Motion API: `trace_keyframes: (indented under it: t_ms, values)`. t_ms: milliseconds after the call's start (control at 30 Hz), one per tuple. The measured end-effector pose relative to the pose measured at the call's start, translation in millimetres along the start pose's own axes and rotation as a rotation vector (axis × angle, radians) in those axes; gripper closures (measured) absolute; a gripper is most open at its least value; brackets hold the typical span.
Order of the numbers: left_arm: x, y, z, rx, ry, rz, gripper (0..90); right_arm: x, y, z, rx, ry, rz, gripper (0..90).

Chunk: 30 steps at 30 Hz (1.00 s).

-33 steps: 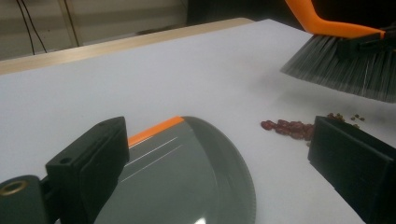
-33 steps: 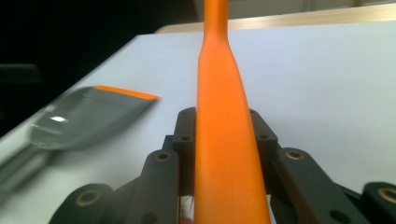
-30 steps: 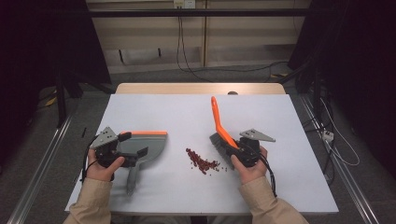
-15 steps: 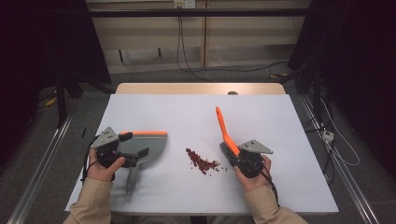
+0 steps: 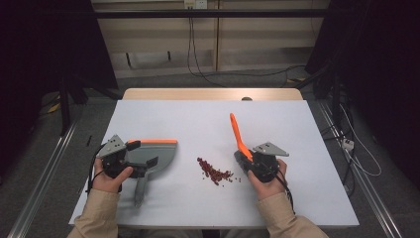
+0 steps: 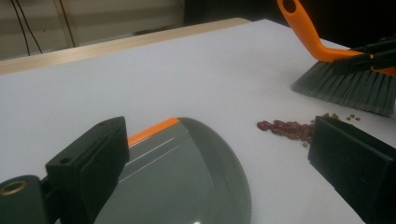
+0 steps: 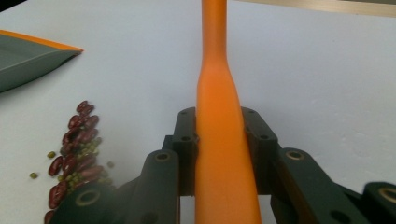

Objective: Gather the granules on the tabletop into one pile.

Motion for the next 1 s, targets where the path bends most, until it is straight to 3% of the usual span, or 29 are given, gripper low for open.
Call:
trace_keyframes:
  t_ms: [300, 667, 1000]
  values:
    - [1.5, 2.0, -2.1, 0.010, -0.003, -0.003, 5.5, -32.6, -6.8, 0.7, 0.049, 0.033, 0.044, 71.0]
    - [0.1, 1.5, -1.5, 0.006, -0.003, -0.001, 5.5, -45.6, -21.1, -8.1, 0.096, -0.011, 0.045, 71.0]
    - [-1.0, 0.7, -1.0, 0.002, -0.002, 0.000, 5.5, -60.0, -31.3, -14.9, 0.110, 0.003, 0.025, 70.9]
Point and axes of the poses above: each handheld gripper's, and its own axes: y roughly backward along the jaws, z roughly out of its underside, x roughly to its right, the point moved 6 cm from there along -y, roughly forward along the jaws, and after that the axes turned 10 degrees about -x, right-handed, at the moved point
